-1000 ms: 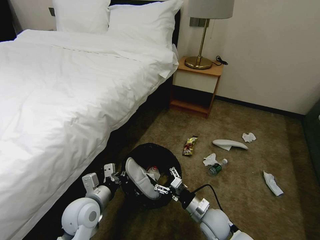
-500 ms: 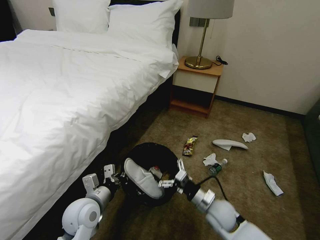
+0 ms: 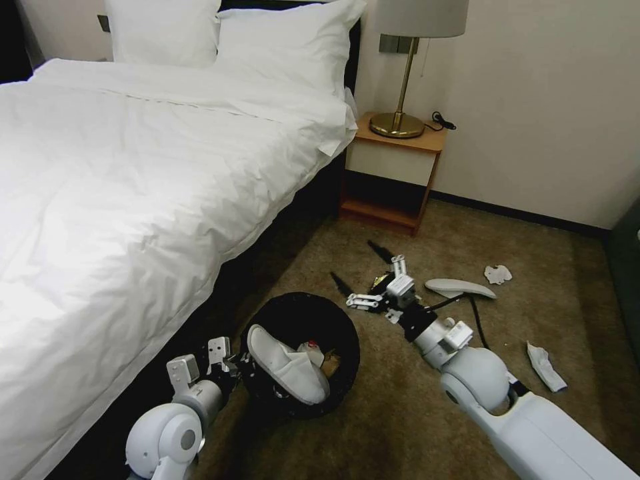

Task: Pick up the trash bin, then pick up the garbage on the floor and place it into the trash bin.

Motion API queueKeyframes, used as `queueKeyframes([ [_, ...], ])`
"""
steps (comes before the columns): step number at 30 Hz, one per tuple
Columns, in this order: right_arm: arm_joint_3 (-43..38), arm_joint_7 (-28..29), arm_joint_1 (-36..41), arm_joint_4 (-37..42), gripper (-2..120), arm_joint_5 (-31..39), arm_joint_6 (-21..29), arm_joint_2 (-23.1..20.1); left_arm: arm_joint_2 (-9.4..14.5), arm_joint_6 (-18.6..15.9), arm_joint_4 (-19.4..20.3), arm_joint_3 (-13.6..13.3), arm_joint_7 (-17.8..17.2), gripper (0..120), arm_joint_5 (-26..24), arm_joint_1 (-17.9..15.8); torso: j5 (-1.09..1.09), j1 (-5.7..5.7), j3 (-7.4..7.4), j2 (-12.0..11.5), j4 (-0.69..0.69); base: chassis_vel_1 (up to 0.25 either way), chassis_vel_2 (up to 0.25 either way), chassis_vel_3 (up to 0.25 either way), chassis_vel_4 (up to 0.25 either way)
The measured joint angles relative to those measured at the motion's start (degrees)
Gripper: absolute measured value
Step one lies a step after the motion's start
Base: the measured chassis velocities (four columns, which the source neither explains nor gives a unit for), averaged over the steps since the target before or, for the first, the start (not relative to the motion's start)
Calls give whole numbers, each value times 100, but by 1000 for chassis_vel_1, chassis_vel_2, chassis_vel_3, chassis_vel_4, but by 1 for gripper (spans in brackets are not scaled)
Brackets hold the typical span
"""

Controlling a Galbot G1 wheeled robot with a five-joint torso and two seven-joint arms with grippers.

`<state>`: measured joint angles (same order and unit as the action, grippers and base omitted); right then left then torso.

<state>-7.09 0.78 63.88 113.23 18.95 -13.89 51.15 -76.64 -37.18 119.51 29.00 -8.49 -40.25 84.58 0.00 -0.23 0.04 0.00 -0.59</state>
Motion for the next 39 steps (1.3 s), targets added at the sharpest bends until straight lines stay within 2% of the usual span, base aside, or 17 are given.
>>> queueKeyframes([
  [2, -105, 169, 87, 53, 100, -66, 77, 32, -2, 18, 45, -1, -17, 2, 0, 12, -1, 0, 0, 0, 0, 0, 0, 0, 0],
  [3, -293, 526, 263, 136, 100, -185, 212, 101, -12, 35, 136, 2, -44, 2, -19, 23, 0, 0, 0, 0, 1, 0, 0, 0, 0],
  [6, -422, 743, 414, 172, 100, -247, 277, 143, -20, 36, 184, 8, -52, 2, -33, 23, -1, 0, 0, 0, 0, 0, 0, 0, 0],
  [8, -715, 1243, 788, 190, 100, -435, 390, 275, -43, 39, 238, 20, -55, 2, -35, -7, 0, 0, 0, 0, -1, 0, 0, 0, 0],
  [12, -934, 1676, 1072, 118, 100, -505, 455, 409, -46, 66, 239, 17, -32, 2, -22, -59, -1, 0, 0, 0, 0, 0, 0, 0, 0],
  [14, -1243, 1954, 1357, -5, 100, -556, 508, 625, -18, 177, 166, -1, 26, 2, 41, -128, 1, 1, -1, 0, -2, 0, 0, 0, 0],
  [15, -1243, 1954, 1357, -5, 100, -556, 508, 625, -18, 177, 166, -1, 26, 2, 41, -128, 1, 1, -1, 0, -2, 0, 0, 0, 0],
  [17, -1484, 2068, 1512, -234, 100, -667, 487, 944, 27, 323, 78, -12, 171, 2, 210, -136, 2, 2, 0, 0, -1, 0, 0, 0, 0],
  [18, -1484, 2068, 1512, -234, 100, -667, 487, 944, 27, 323, 78, -12, 171, 2, 210, -136, 2, 2, 0, 0, -1, 0, 0, 0, 0],
  [19, -1601, 2071, 1553, -413, 100, -736, 433, 1186, 45, 410, 46, -13, 255, 2, 325, -131, 1, 1, 0, 0, 0, 0, 0, 0, 0],
  [20, -1601, 2071, 1553, -413, 100, -736, 433, 1186, 45, 410, 46, -13, 255, 2, 325, -131, 1, 1, 0, 0, 0, 0, 0, 0, 0],
  [22, -1680, 2115, 1567, -681, 100, -523, 449, 1645, 63, 463, 48, -3, 447, 2, 416, -116, 0, 2, 0, 0, 0, 0, 0, 0, 0],
  [25, -1682, 2099, 1476, -866, 100, -458, 441, 1881, 58, 528, 55, 8, 530, 2, 457, -135, 1, 2, -1, 0, 0, 0, 0, 0, 0],
  [31, -1630, 2047, 1360, -1090, 100, -496, 361, 2131, 58, 601, 39, 27, 594, 2, 510, -123, 1, 1, -1, 0, 1, 0, 0, 0, 0],
  [39, -1495, 1987, 1483, -1069, 100, -441, 289, 2120, 70, 838, -69, 49, 810, 2, 884, -92, 0, 1, 0, 0, 1, 0, 0, 0, 0],
])
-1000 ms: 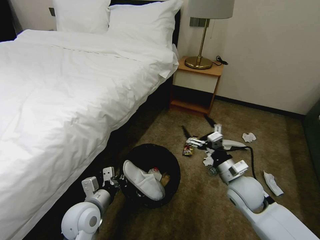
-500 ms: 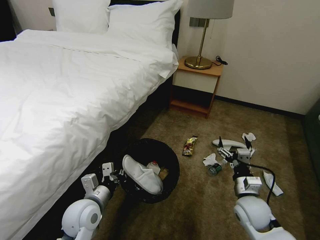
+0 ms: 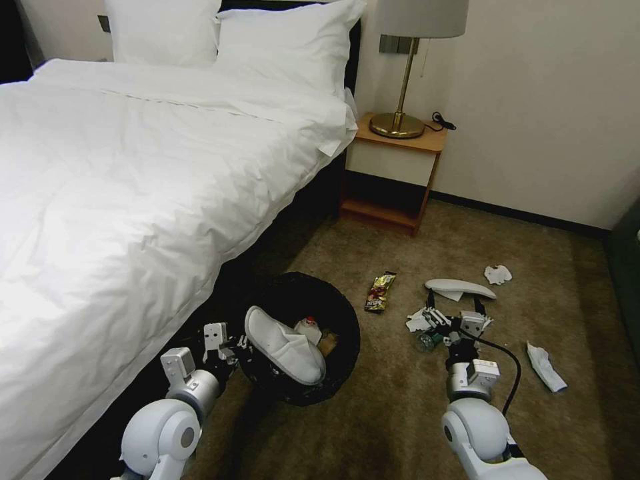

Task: Pick up the trash bin, then pick up the garbage on the floor and place it into the trash bin.

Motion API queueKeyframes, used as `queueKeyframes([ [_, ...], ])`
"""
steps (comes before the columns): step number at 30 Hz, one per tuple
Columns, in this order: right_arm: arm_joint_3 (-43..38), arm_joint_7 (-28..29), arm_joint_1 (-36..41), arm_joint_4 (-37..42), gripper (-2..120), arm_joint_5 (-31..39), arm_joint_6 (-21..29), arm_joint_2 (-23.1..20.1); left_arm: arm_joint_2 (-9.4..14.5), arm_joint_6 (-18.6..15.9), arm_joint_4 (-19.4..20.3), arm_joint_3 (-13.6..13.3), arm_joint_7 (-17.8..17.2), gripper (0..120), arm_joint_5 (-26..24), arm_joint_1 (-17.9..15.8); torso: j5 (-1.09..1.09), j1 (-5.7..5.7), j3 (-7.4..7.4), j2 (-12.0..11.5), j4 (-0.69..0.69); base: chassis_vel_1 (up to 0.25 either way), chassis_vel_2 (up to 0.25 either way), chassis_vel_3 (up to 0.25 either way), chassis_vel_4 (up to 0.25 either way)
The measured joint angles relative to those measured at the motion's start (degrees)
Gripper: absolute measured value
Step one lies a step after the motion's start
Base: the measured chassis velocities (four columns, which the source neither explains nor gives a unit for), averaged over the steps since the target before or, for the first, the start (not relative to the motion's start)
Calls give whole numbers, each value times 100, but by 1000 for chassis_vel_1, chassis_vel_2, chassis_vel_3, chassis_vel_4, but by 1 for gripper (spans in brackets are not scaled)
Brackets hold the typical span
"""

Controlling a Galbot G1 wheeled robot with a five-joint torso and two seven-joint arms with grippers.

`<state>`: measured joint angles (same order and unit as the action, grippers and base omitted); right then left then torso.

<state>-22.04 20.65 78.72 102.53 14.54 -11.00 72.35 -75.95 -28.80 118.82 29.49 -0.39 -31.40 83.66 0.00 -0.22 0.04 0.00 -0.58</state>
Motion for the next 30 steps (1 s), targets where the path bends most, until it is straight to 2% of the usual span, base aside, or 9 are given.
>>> queueKeyframes([
  [9, 9, -293, 184, 45, 100, -235, -263, -51, -23, -69, -25, -7, 7, 2, 35, -6, 0, 0, 0, 0, 0, -4, -6, -4, -4],
  [18, 20, -236, 64, 36, 100, -369, -307, -103, -64, -141, -12, -6, -16, 2, 31, 21, 0, 0, 0, 0, 0, -58, -56, -50, -63],
  [30, 37, -349, -11, -212, 100, -752, -803, -77, -145, -57, -9, 19, -11, 2, 72, 31, 0, 0, 0, 0, -3, -75, -78, -74, -73],
])
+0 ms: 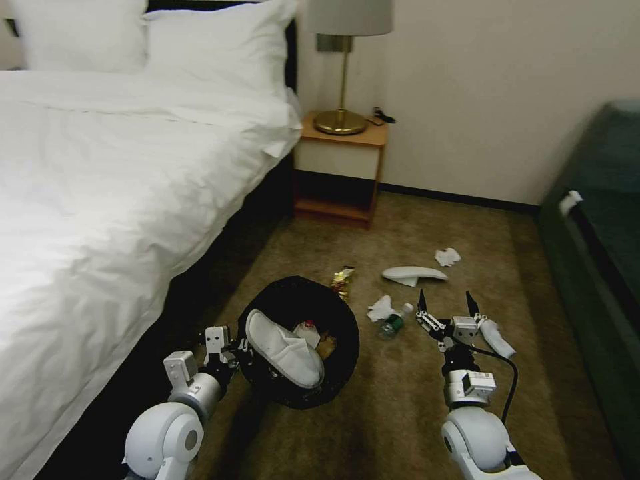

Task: Pick up the trash bin, then pick up the garbage on the floor and place it into the trash bin.

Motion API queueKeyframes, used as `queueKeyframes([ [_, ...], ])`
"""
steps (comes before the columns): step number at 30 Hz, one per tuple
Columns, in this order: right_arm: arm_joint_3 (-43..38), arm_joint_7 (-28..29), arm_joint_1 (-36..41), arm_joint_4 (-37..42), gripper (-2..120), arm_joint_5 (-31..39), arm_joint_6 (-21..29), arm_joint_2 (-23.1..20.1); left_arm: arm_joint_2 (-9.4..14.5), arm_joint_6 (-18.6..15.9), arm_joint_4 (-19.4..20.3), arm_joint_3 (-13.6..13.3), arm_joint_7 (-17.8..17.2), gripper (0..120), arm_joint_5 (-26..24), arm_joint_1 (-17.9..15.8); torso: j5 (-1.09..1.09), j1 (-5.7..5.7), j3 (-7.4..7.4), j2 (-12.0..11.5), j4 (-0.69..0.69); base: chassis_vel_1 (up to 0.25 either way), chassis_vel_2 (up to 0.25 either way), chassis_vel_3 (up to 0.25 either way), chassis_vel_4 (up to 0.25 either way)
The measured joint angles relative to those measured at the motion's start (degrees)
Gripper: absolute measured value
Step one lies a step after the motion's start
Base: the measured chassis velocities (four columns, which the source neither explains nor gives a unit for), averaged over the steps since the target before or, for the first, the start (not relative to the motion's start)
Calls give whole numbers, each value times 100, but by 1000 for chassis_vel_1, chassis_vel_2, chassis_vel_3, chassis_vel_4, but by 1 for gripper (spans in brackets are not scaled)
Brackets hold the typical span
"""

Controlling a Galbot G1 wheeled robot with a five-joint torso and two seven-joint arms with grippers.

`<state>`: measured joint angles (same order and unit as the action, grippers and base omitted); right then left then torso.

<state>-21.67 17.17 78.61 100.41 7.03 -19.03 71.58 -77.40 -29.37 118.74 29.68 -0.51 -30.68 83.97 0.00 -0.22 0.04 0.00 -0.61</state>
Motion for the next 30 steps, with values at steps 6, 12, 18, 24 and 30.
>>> queueKeyframes([
  [6, 27, -237, 0, -93, 100, 191, -70, 5, -8, 43, -2, 15, -1, 2, 76, -11, 0, 0, 0, 0, 3, 0, 0, 0, 0],
  [12, 24, -404, 41, -94, 100, 542, -82, -66, 0, 44, -34, -2, 0, 2, 95, -27, 0, 0, 0, 0, 3, 0, 0, 0, 0],
  [18, 35, -512, 59, -151, 100, 358, -177, -107, -63, 51, -52, -75, 5, 2, 170, -41, 0, 0, -1, 0, 2, -89, 35, 87, -28],
  [24, 95, -413, 47, -263, 100, -44, -247, -68, -75, 51, -86, -79, 6, 2, 189, -59, -1, 0, 1, 0, 2, -202, 122, 199, -138],
  [30, 259, -357, -32, -378, 100, -221, -345, -8, -118, 52, -85, -78, 7, 2, 224, -63, 0, -4, 2, -2, 3, -165, 169, 156, -159],
])
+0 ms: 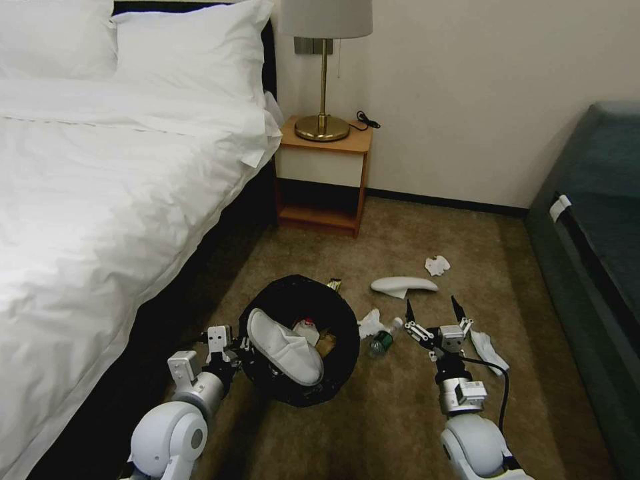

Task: Pick up the trash bin, then pick up the garbage on the floor and place it into the trash bin.

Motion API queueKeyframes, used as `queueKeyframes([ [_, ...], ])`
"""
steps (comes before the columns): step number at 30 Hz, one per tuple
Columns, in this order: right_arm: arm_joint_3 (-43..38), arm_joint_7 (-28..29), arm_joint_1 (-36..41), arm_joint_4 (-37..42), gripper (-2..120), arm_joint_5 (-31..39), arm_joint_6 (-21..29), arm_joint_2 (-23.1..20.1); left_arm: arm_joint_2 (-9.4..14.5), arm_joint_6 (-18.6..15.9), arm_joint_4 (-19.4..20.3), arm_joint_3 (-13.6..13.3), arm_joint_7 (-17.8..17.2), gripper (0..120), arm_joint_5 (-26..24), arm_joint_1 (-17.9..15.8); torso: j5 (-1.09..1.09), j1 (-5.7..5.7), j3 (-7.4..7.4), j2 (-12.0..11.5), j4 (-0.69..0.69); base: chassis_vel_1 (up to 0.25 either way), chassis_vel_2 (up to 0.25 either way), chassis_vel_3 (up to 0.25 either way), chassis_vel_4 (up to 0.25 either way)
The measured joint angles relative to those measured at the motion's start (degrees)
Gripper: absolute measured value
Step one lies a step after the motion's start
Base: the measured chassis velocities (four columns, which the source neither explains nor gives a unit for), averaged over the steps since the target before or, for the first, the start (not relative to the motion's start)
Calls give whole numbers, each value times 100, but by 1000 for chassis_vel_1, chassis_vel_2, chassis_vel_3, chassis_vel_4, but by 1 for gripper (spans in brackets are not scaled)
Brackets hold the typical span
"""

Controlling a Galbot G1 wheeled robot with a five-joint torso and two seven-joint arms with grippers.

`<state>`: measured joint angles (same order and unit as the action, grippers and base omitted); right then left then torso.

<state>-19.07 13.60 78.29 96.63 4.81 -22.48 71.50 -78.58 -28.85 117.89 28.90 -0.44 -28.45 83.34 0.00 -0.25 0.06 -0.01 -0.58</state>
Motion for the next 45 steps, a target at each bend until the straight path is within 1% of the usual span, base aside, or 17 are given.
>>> queueKeyframes([
  [6, 116, -2, -25, -61, 100, -119, -65, 25, 4, -4, 32, 6, -3, 2, 8, 15, 0, 2, -2, 0, 0, -17, 43, 29, -29],
  [17, 194, -127, 54, -44, 100, 106, -58, -87, 29, -9, 105, 30, -18, 2, 23, 58, 0, 4, -3, 1, 0, 0, 0, 0, 0],
  [19, 174, -141, 50, -93, 100, -70, -186, -102, 24, -10, 116, 25, -18, 2, 35, 75, 0, 4, -3, 1, 0, 0, 0, 0, 0],
  [28, 192, -135, 51, -122, 100, -243, -316, -126, 54, -10, 148, 34, -7, 2, 39, 85, 0, 3, -2, 1, -1, -27, 18, 28, -21],
  [32, 221, -109, 94, -99, 100, -176, -233, -149, 56, -5, 158, 37, -62, 2, 38, 100, 0, 4, -2, 2, 0, 0, 0, 0, 0],
  [36, 218, -223, 114, -80, 100, -49, -226, -161, 59, -2, 159, 43, -83, 2, 42, 109, 0, 4, -2, 2, -1, 0, 0, 0, 0],
  [38, 188, -372, 121, -67, 100, 197, -254, -150, 62, 13, 177, 47, -82, 2, 54, 125, 0, 4, -2, 2, -1, 0, 0, 0, 0],
  [45, 142, -361, 151, -97, 100, 106, -352, -150, 27, 101, 187, 30, -78, 2, 110, 141, 0, 4, -3, 2, -1, -17, 35, 26, -28],
])
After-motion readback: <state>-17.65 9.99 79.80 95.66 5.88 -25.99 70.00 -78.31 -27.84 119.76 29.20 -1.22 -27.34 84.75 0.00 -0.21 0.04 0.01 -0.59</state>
